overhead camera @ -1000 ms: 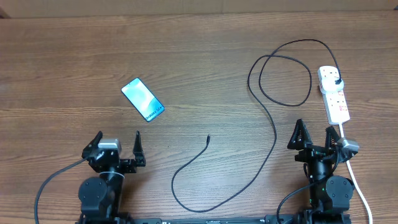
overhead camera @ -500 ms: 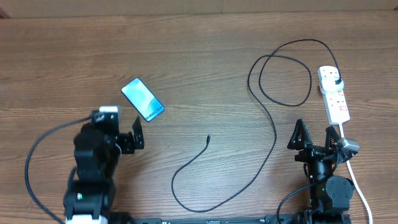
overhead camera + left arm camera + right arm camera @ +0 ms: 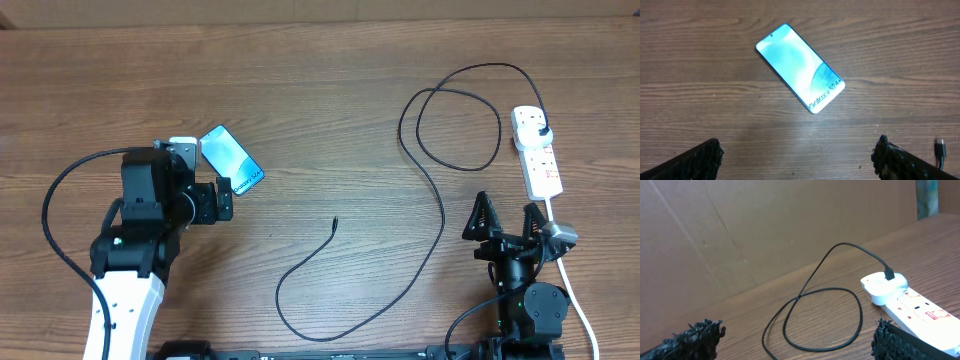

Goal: Plug charger to phone and switch on socket
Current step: 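Move the left gripper forward over the Galaxy S24+ phone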

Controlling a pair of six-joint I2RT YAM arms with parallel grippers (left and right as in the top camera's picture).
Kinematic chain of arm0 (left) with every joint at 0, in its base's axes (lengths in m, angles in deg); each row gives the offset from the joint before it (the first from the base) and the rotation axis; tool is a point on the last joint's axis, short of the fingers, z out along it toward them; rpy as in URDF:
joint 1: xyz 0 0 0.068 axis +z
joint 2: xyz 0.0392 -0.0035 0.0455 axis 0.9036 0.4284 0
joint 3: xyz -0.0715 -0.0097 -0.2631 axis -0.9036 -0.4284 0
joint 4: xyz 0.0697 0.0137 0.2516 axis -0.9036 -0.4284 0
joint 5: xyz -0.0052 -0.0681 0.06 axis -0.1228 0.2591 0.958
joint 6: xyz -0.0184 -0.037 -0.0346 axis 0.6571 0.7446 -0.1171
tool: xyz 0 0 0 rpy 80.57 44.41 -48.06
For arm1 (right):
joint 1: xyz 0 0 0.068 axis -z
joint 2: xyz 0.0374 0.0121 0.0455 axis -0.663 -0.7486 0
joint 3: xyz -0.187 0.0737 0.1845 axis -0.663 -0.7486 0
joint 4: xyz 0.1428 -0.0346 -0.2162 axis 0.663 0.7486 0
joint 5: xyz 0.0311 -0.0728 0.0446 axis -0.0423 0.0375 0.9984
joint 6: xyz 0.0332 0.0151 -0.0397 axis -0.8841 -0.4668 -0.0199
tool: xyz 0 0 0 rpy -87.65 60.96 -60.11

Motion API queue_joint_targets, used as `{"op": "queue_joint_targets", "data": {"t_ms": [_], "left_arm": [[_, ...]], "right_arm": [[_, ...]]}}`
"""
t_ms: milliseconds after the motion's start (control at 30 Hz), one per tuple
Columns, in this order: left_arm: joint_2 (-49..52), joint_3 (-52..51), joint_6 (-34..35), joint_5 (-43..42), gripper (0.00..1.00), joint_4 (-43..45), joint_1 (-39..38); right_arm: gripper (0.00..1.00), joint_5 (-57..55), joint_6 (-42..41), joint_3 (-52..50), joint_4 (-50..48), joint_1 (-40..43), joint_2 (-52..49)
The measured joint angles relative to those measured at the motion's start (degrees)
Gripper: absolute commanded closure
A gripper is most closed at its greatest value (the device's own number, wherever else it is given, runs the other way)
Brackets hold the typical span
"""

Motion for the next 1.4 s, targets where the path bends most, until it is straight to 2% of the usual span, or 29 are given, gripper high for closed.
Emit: {"op": "queue_joint_targets", "data": {"t_ms": [567, 767, 1033, 1233, 1400], "left_arm": [[0.6, 0.0, 0.5, -5.5, 0.0, 1.5, 0.0], [2.7, 3.3, 3.7, -5.9, 0.0, -2.9, 0.0], [11.0, 12.9, 7.8, -5.0, 0.0, -9.8, 0.0], [15.0, 14.6, 14.9, -4.6, 0.0, -11.1, 0.0], [16.1, 14.6, 17.7, -4.5, 0.0, -10.8, 0.0]], "right_arm": [[0.0, 0.0, 0.0, 0.0, 0.0, 0.0, 0.0], [0.0, 0.0, 0.0, 0.0, 0.0, 0.0, 0.0], [0.0, 0.0, 0.0, 0.0, 0.0, 0.0, 0.0], [0.0, 0.0, 0.0, 0.0, 0.0, 0.0, 0.0], [0.0, 0.0, 0.0, 0.0, 0.0, 0.0, 0.0]]}}
